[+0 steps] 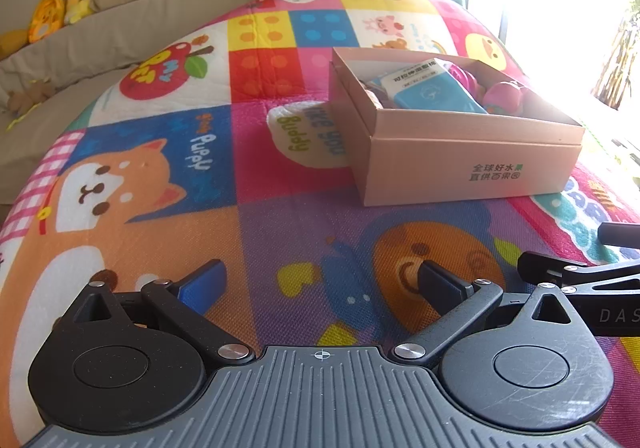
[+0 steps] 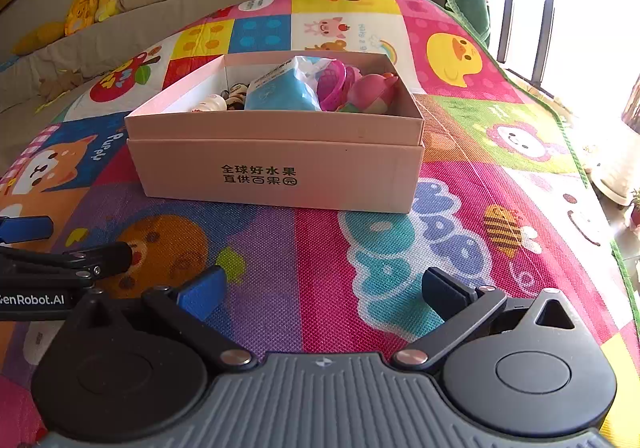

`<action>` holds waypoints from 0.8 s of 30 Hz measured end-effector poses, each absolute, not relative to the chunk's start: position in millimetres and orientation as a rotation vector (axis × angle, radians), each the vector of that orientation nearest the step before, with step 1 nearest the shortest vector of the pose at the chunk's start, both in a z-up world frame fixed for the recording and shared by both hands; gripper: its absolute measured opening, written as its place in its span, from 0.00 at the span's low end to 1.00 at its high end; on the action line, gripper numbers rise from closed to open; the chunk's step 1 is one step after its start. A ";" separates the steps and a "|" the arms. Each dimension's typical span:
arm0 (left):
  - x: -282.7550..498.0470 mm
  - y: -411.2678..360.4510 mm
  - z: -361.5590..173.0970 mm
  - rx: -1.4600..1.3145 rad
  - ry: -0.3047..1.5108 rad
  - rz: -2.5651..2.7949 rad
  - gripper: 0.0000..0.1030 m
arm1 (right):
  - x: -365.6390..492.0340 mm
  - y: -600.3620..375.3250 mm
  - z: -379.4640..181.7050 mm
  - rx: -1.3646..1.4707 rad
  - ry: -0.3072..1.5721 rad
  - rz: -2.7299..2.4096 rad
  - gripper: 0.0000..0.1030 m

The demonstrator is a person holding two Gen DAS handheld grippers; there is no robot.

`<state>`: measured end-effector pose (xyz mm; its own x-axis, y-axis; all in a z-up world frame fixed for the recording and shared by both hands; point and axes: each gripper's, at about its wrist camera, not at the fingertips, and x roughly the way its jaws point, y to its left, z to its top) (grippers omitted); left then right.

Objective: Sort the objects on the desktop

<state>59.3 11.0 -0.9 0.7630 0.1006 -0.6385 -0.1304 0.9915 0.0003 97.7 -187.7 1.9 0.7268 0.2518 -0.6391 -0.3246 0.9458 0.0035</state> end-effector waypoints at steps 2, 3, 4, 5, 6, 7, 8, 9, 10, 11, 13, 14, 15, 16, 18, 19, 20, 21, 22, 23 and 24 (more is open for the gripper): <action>60.0 11.9 -0.5 -0.046 0.692 0.125 1.00 | 97.6 -187.9 1.9 -0.111 0.687 0.318 1.00; 59.7 12.0 -0.6 -0.048 0.692 0.125 1.00 | 98.0 -187.7 1.9 -0.111 0.687 0.318 1.00; 59.8 11.4 -0.7 -0.045 0.692 0.126 1.00 | 98.5 -187.6 1.9 -0.111 0.688 0.319 1.00; 59.9 11.6 -0.6 -0.044 0.692 0.126 1.00 | 98.1 -187.7 1.8 -0.111 0.687 0.319 1.00; 60.1 11.8 -0.7 -0.046 0.692 0.125 1.00 | 97.9 -187.9 1.7 -0.111 0.687 0.318 1.00; 60.1 11.5 -0.8 -0.046 0.692 0.125 1.00 | 98.0 -188.0 1.7 -0.111 0.687 0.318 1.00; 59.9 11.4 -0.9 -0.045 0.692 0.126 1.00 | 97.9 -187.9 1.6 -0.111 0.687 0.319 1.00; 60.0 11.4 -0.8 -0.047 0.693 0.125 1.00 | 97.9 -187.7 1.7 -0.111 0.687 0.319 1.00; 60.1 10.8 -0.4 -0.046 0.693 0.126 1.00 | 97.7 -187.8 1.6 -0.111 0.687 0.319 1.00; 59.9 9.4 -0.1 -0.036 0.694 0.129 1.00 | 97.8 -188.1 1.4 -0.111 0.687 0.319 1.00; 59.0 11.6 -0.1 -0.046 0.693 0.125 1.00 | 98.7 -189.6 1.6 -0.100 0.688 0.322 1.00; 58.3 12.3 0.1 -0.051 0.692 0.123 1.00 | 98.5 -188.0 1.6 -0.107 0.687 0.320 1.00; 58.9 12.2 0.2 -0.048 0.693 0.124 1.00 | 98.6 -187.6 1.7 -0.108 0.687 0.320 1.00; 59.4 12.3 0.1 -0.045 0.693 0.125 1.00 | 98.9 -188.2 1.8 -0.103 0.688 0.321 1.00; 60.3 12.2 0.1 -0.044 0.694 0.125 1.00 | 99.0 -187.6 1.5 -0.105 0.687 0.320 1.00; 60.1 12.2 -0.1 -0.044 0.694 0.125 1.00 | 99.3 -190.0 1.3 -0.103 0.687 0.321 1.00; 60.0 12.2 -0.1 -0.045 0.694 0.125 1.00 | 98.9 -189.4 1.2 -0.103 0.687 0.321 1.00; 59.9 12.1 0.0 -0.045 0.693 0.125 1.00 | 99.0 -189.2 1.3 -0.106 0.687 0.320 1.00; 60.0 11.8 0.0 -0.044 0.694 0.125 1.00 | 98.8 -189.6 1.1 -0.107 0.687 0.320 1.00; 60.0 12.0 -0.1 -0.043 0.694 0.125 1.00 | 98.3 -190.2 1.0 -0.106 0.686 0.320 1.00; 60.3 12.5 -0.1 -0.044 0.694 0.125 1.00 | 98.3 -190.0 1.1 -0.107 0.686 0.320 1.00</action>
<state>60.3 12.5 -0.1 0.7615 0.1005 -0.6403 -0.1298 0.9915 0.0013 98.3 -190.0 1.1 0.7269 0.2550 -0.6376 -0.3248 0.9458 0.0080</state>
